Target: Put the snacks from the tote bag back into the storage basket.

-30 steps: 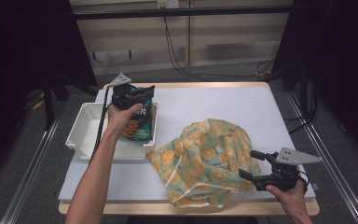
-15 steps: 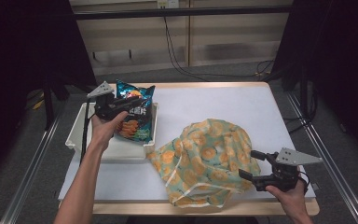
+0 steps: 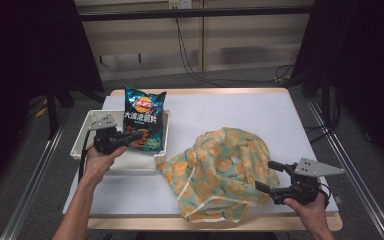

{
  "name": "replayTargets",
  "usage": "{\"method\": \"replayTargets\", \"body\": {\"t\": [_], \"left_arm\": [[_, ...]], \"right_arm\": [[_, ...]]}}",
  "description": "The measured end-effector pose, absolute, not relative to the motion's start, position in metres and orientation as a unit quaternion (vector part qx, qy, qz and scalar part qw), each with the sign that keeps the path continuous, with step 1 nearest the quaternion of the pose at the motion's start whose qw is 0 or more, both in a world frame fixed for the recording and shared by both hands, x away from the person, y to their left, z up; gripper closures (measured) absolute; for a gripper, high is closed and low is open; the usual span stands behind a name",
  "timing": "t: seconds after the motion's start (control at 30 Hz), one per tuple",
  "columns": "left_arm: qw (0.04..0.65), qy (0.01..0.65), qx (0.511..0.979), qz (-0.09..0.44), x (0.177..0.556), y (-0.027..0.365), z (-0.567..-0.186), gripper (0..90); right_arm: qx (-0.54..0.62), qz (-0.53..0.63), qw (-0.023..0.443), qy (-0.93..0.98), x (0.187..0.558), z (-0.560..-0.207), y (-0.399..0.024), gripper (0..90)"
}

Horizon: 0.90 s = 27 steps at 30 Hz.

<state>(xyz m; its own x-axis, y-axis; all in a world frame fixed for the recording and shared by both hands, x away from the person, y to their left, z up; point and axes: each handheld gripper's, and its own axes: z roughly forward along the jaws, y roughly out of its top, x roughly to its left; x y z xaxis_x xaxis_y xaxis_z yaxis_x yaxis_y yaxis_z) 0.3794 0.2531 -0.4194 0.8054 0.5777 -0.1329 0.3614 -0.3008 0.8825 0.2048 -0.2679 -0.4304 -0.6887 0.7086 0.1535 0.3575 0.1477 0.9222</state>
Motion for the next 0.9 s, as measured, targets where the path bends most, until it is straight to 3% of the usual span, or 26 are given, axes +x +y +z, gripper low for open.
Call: {"method": "replayTargets", "body": {"t": [0.5, 0.9], "left_arm": [[0.418, 0.324, 0.845, 0.078, 0.382, 0.256, -0.465, 90.0], [0.376, 0.356, 0.852, 0.077, 0.397, 0.252, -0.47, 90.0]], "right_arm": [[0.358, 0.541, 0.157, 0.745, 0.205, -0.434, -0.264, 15.1], [0.36, 0.542, 0.158, 0.743, 0.206, -0.434, -0.264, 15.1]]}}
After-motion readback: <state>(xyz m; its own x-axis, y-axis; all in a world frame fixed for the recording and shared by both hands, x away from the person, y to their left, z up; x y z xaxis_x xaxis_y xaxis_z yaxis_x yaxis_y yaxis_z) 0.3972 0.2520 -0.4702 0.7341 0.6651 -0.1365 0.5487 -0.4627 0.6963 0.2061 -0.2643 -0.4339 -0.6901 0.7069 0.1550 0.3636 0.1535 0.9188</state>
